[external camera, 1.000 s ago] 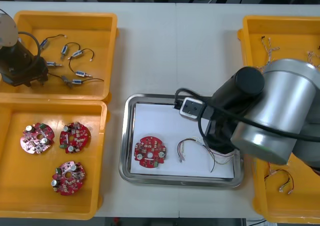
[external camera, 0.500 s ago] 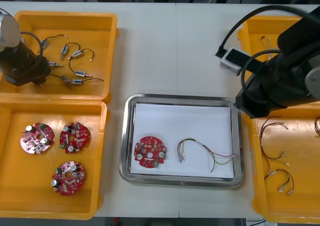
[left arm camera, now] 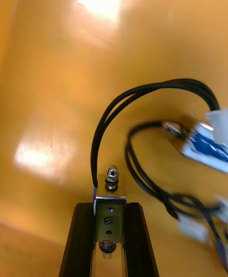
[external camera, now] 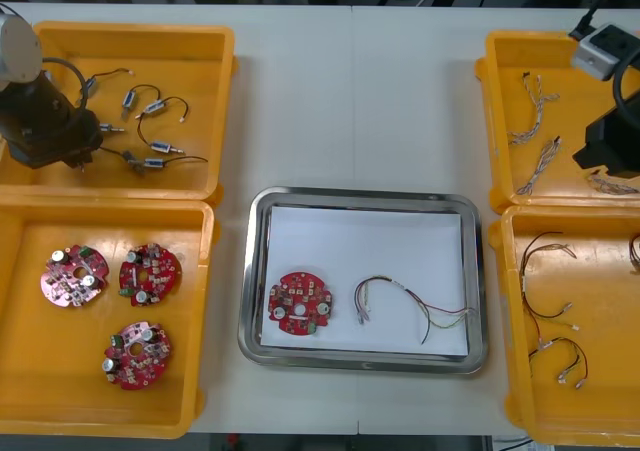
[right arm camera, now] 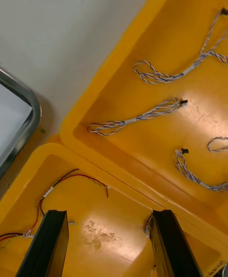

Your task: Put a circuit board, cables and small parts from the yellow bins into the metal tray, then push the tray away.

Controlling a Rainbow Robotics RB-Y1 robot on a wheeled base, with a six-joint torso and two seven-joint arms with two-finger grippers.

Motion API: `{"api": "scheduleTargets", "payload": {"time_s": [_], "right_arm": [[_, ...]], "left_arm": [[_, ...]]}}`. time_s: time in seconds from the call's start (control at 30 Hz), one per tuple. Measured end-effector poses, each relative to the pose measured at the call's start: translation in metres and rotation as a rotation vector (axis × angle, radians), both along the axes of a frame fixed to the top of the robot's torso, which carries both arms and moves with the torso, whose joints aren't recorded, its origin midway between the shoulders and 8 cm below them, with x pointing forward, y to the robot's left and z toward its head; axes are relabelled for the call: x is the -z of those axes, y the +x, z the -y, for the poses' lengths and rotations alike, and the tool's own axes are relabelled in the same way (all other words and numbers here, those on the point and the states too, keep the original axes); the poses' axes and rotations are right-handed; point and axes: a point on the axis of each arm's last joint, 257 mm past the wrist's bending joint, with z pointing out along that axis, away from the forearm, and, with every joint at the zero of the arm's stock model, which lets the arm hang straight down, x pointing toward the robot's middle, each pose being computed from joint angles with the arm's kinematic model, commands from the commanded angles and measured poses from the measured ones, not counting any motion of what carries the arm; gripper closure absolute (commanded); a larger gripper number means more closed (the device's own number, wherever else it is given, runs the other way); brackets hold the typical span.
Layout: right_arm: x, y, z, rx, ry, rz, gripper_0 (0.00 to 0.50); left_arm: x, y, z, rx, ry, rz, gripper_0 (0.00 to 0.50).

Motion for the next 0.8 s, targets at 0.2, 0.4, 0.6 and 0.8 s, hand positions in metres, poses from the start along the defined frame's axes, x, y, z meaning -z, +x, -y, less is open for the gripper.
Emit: {"api": "scheduleTargets", "payload": {"time_s": [0.2, 0.4, 0.6, 0.8], "right_arm": [[-0.003, 0.011, 0.041, 0.141, 0.055, -0.011, 0.0], [-0.001, 0.018, 0.085, 0.286, 0.061, -0.014, 0.0], [0.01, 0.017, 0.118, 0.4, 0.102, -0.052, 0.0], [0.028, 0.015, 0.137, 0.47, 0.143, -0.106, 0.0]], "left_arm": [[-0.031, -0.009, 0.019, 0.055, -0.002, -0.017, 0.5], [-0.063, -0.025, 0.039, 0.125, 0.021, -0.038, 0.5], [-0.085, -0.045, 0.06, 0.207, 0.076, -0.069, 0.5], [-0.11, -0.054, 0.084, 0.299, 0.134, -0.037, 0.5]]}}
